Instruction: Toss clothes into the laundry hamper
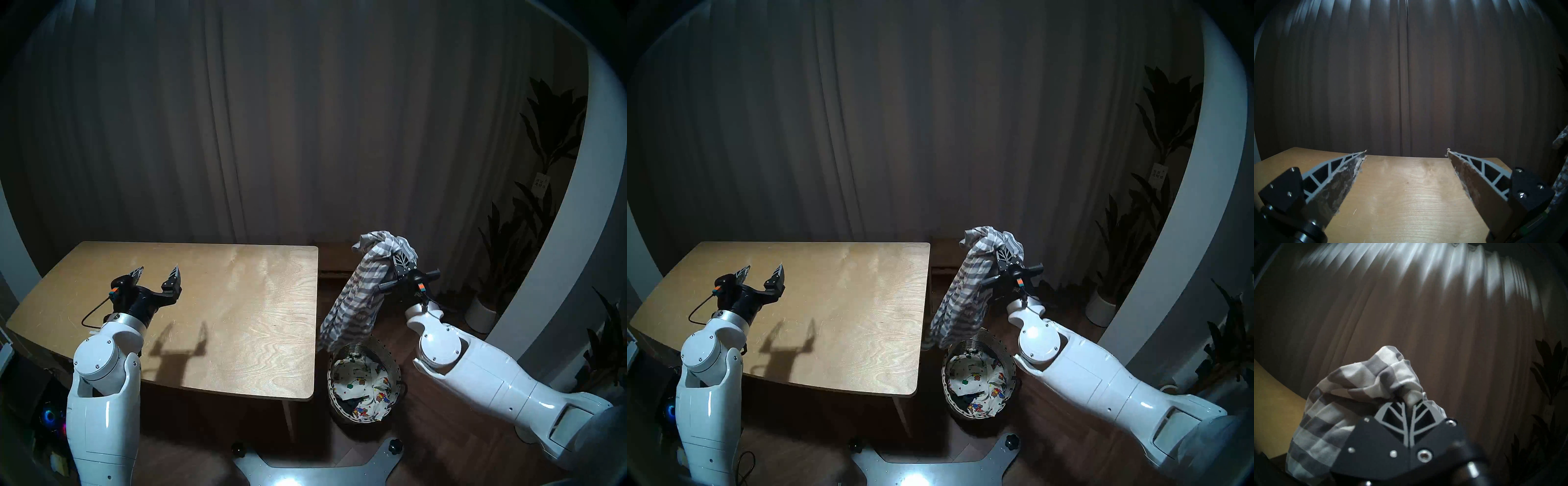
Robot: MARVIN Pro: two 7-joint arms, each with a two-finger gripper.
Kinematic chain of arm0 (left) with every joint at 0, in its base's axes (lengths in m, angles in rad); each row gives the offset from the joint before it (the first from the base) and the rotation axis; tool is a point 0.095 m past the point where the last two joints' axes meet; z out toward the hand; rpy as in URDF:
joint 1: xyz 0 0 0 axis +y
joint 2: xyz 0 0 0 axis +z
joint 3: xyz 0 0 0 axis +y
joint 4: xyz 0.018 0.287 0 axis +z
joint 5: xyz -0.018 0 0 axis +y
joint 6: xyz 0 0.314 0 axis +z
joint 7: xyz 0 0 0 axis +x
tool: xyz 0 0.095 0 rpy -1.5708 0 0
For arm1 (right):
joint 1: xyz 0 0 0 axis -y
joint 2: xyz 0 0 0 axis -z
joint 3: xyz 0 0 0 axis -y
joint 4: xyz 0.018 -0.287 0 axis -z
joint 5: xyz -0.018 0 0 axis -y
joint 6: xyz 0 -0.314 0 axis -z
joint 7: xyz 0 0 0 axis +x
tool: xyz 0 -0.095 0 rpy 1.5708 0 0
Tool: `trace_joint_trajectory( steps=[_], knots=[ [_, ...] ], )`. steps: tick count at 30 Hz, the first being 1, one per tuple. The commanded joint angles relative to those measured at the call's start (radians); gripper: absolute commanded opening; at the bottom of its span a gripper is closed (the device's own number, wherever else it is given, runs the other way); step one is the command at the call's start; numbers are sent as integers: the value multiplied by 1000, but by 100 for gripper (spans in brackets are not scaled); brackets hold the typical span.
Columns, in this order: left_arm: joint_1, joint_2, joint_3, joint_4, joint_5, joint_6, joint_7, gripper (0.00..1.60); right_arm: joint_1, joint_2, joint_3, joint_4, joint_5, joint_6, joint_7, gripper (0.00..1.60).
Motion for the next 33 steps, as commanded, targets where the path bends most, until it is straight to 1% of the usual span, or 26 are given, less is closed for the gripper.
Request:
trace_joint_trajectory(
  steps=[1,3,9,12,14,17,18,19,21,22,25,27,28,29,32,33],
  knots=[
    [-45,29,2,-15,24,-42,0,160,-33,31,14,-29,43,37,-12,0],
    [-42,22,2,-11,25,-47,6,160,-24,12,-6,4,65,49,26,0],
    [-11,8,-13,-17,18,-45,17,160,-9,-89,-65,144,59,79,30,0],
    [1,5,-16,-22,20,-45,19,160,-3,-117,-83,212,70,99,33,0],
    [5,4,-15,-23,23,-40,23,160,1,-126,-89,253,73,97,36,0],
    [1,3,-9,-23,27,-35,28,160,10,-146,-92,331,78,59,40,0],
    [-1,3,-5,-24,30,-32,31,160,3,-143,-85,339,97,65,37,0],
    [-2,3,-2,-24,31,-30,32,160,5,-148,-84,369,99,47,42,0],
    [-3,4,4,-26,35,-26,34,160,-3,-152,-75,405,118,41,38,0],
    [-5,5,7,-24,38,-23,35,160,-2,-157,-73,436,126,24,45,0],
    [-16,10,15,-12,42,-18,39,160,-4,-166,-74,485,128,-6,52,0],
    [-26,13,20,-4,44,-15,42,160,-2,-183,-89,521,115,-18,55,0],
    [-31,10,22,-1,40,-15,44,160,-3,-191,-108,540,102,-15,70,0],
    [-31,10,22,-1,40,-15,44,160,-3,-191,-108,540,102,-15,70,0],
    [-36,8,28,2,39,-16,48,160,-25,-216,-139,556,87,-6,71,0],
    [-37,7,30,3,39,-15,49,160,-35,-217,-149,547,85,-8,75,0]
  ],
)
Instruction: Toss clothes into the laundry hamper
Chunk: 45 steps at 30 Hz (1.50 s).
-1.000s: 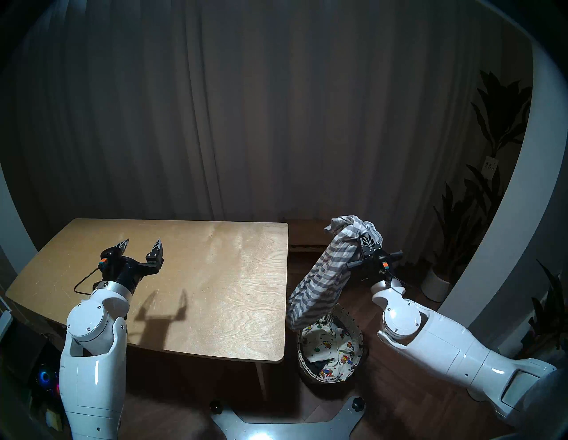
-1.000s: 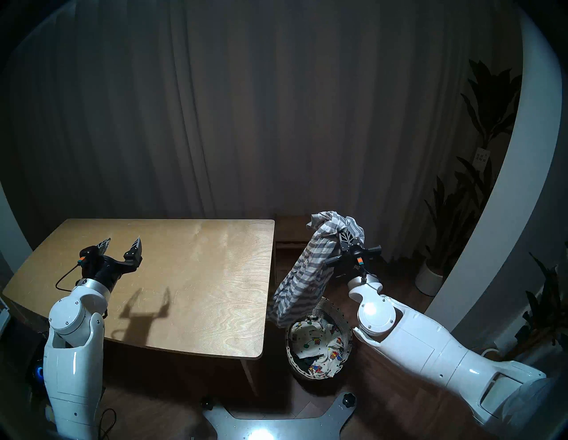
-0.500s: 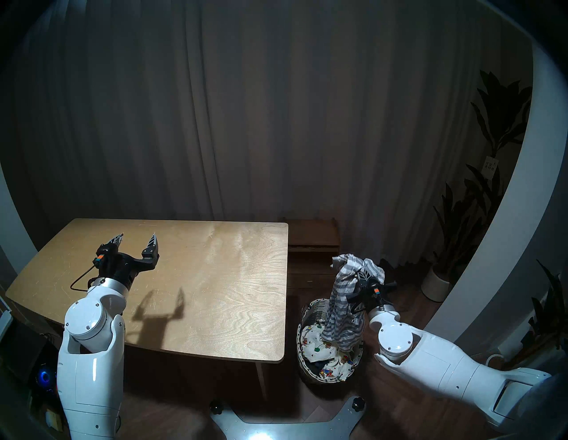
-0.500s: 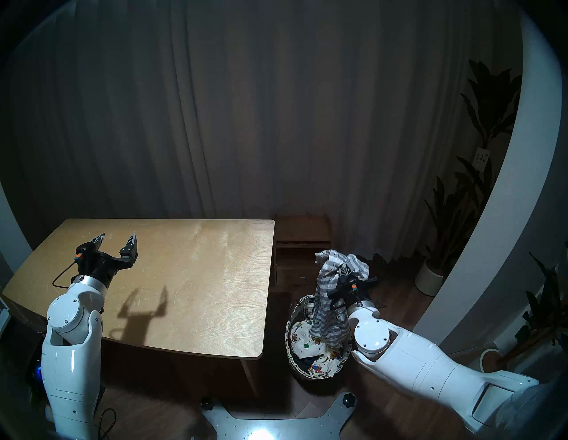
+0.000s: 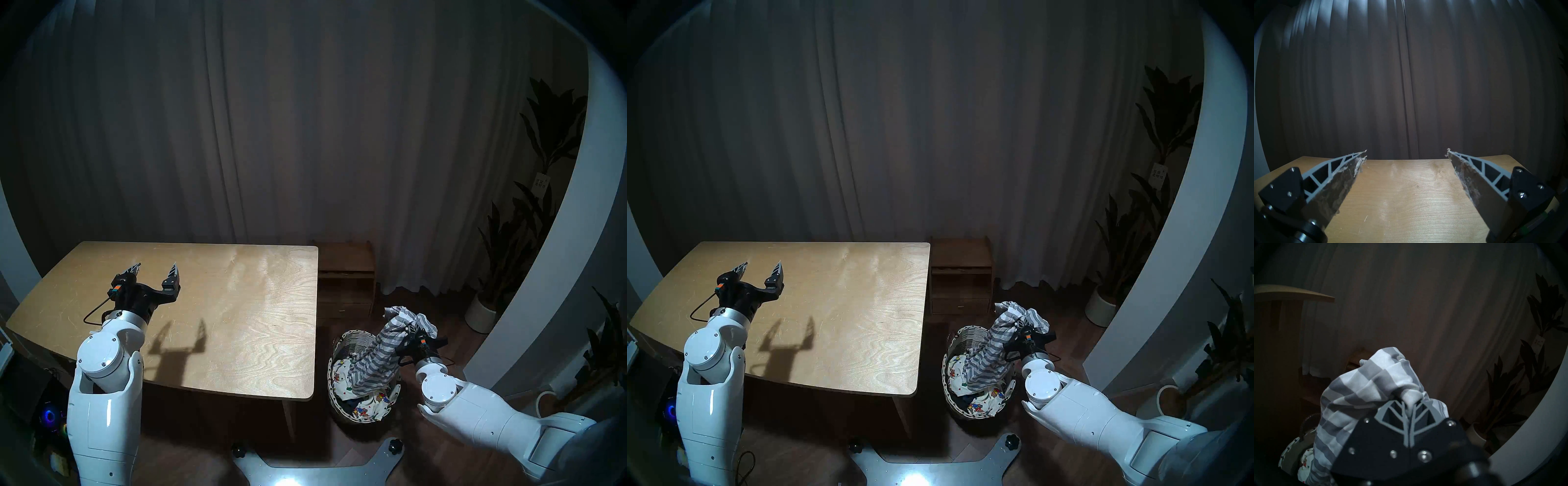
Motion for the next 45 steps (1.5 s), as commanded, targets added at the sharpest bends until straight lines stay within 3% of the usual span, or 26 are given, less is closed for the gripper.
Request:
trace_joint_trajectory(
  steps=[1,2,6,16,24,29,32,36,41,45],
  knots=[
    [-33,3,5,-6,-7,1,2,160,-25,-55,-49,4,-38,-30,7,0],
    [-36,2,8,-3,-8,1,5,160,-42,-35,-58,-49,-48,-57,5,0],
    [-43,4,9,1,-12,0,8,160,-43,-13,-57,-96,-63,-101,-8,0],
    [-46,12,6,6,-25,-3,18,160,-27,109,18,-235,-100,-218,-75,0],
    [-56,22,0,-1,-37,-7,20,160,-83,205,56,-348,-124,-273,-108,0],
    [-54,27,1,-5,-46,-10,14,160,-162,266,48,-420,-124,-274,-120,0],
    [-47,30,3,-10,-52,-11,3,160,-201,281,22,-463,-122,-240,-114,0],
    [-35,31,5,-17,-58,-13,-12,160,-214,279,-16,-502,-127,-127,-120,0],
    [-20,30,-7,-33,-61,-10,-15,160,-139,156,-71,-328,-124,-38,-86,0],
    [-17,30,-15,-38,-61,-8,-14,160,-70,121,-117,-272,-97,36,-66,0]
  ],
)
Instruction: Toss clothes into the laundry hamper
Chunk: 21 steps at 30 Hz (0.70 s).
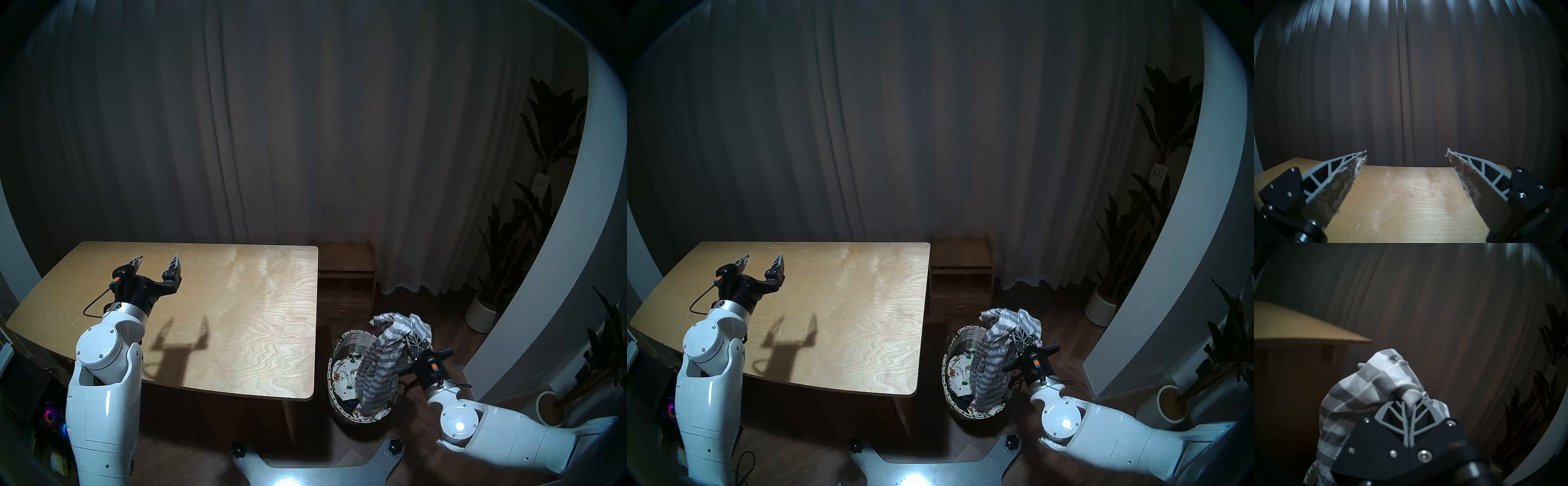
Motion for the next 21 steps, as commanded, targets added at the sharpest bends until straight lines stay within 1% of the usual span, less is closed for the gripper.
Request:
trace_joint_trajectory(
  steps=[1,3,4,6,9,10,12,13,14,16,17,18,20,21],
  knots=[
    [4,7,-13,-34,3,-8,-1,160,107,-109,-34,98,26,111,32,0],
    [4,8,-14,-33,3,-7,-2,160,132,-141,-33,128,30,139,39,0],
    [4,8,-15,-33,3,-6,-2,160,129,-142,-22,122,29,150,49,0],
    [5,9,-16,-32,2,-5,-3,160,154,-173,-20,147,26,180,60,0],
    [2,9,-14,-29,2,-4,-4,160,174,-199,-11,154,23,207,76,0],
    [0,9,-13,-29,2,-3,-5,160,195,-222,-11,167,22,219,78,0],
    [-2,9,-13,-30,2,-3,-5,160,207,-237,0,165,20,234,88,0],
    [-3,9,-13,-30,3,-3,-6,160,226,-258,1,181,20,246,92,0],
    [-3,9,-14,-31,3,-4,-5,160,221,-254,12,173,18,252,97,0],
    [-3,9,-17,-32,4,-4,-4,160,245,-282,16,203,20,274,104,0],
    [-2,9,-21,-32,4,-4,-2,160,293,-328,2,261,25,297,108,0],
    [0,8,-25,-32,4,-4,-1,160,270,-311,14,256,21,300,115,0],
    [3,9,-33,-30,6,-3,2,160,288,-332,9,307,27,318,120,0],
    [3,9,-33,-30,6,-3,2,160,288,-332,9,307,27,318,120,0]
  ],
)
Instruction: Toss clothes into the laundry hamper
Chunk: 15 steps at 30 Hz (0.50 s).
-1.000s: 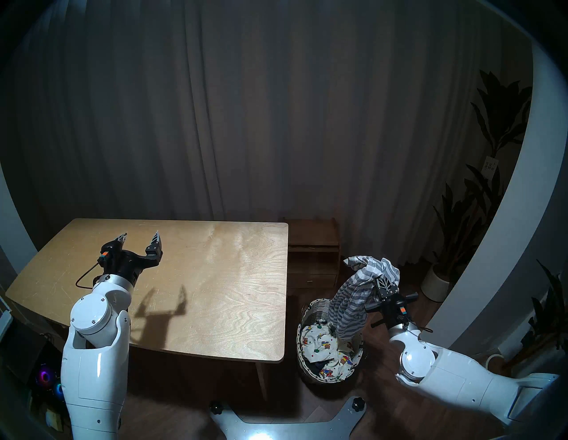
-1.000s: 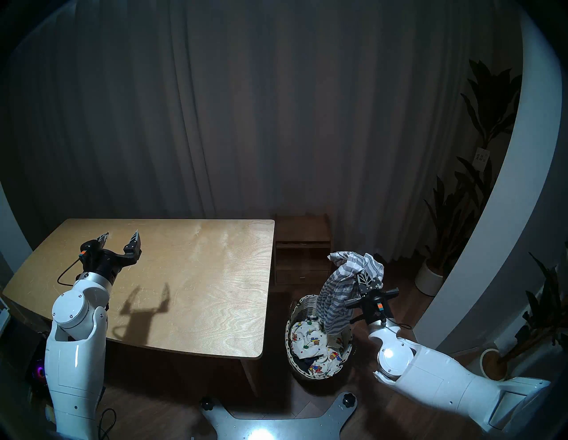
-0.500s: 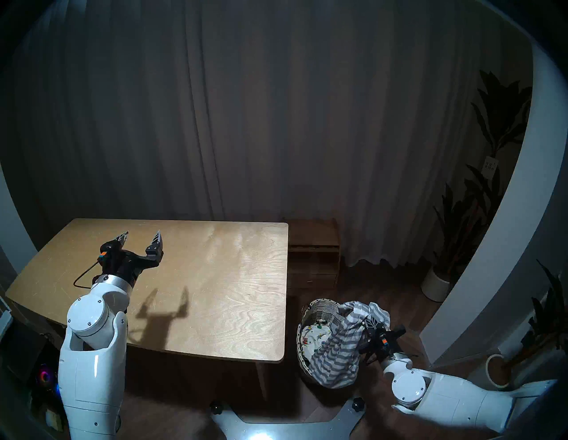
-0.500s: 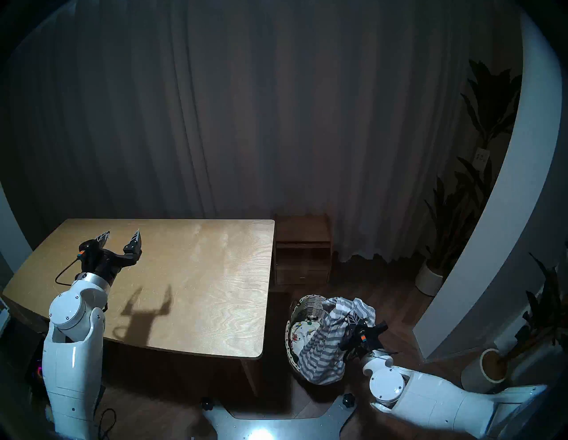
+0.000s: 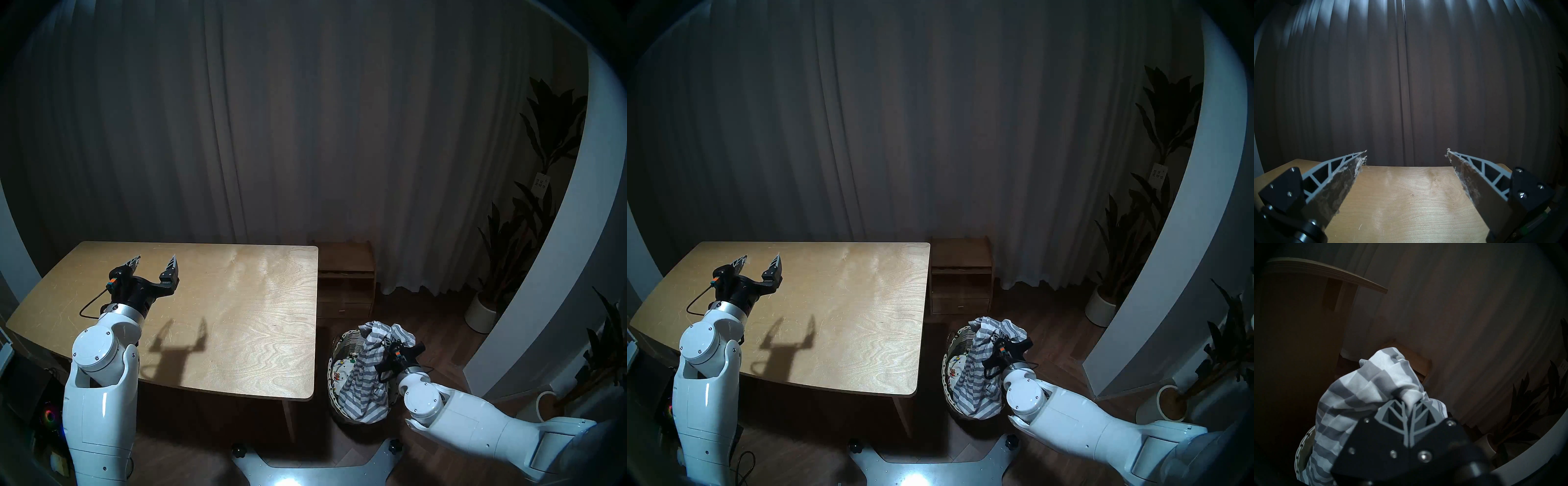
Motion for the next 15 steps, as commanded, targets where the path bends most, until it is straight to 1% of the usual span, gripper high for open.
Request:
trace_joint_trajectory(
  steps=[1,2,3,5,11,13,14,15],
  knots=[
    [-6,6,-22,-19,6,-3,12,160,108,-115,12,118,7,62,12,0],
    [-6,6,-23,-19,6,-3,13,160,113,-123,12,142,7,68,16,0],
    [-6,6,-23,-19,6,-3,13,160,113,-123,12,142,7,68,16,0],
    [-12,7,-20,-16,10,0,17,160,133,-152,11,209,6,88,27,0],
    [-28,5,5,-13,19,5,26,160,167,-231,-9,340,-11,104,45,0],
    [-32,5,12,-11,22,5,29,160,169,-254,-18,376,-18,110,47,0],
    [-33,5,14,-10,23,5,31,160,169,-251,-26,380,-18,109,52,0],
    [-34,6,17,-9,24,6,33,160,172,-268,-26,400,-20,114,52,0]
  ],
)
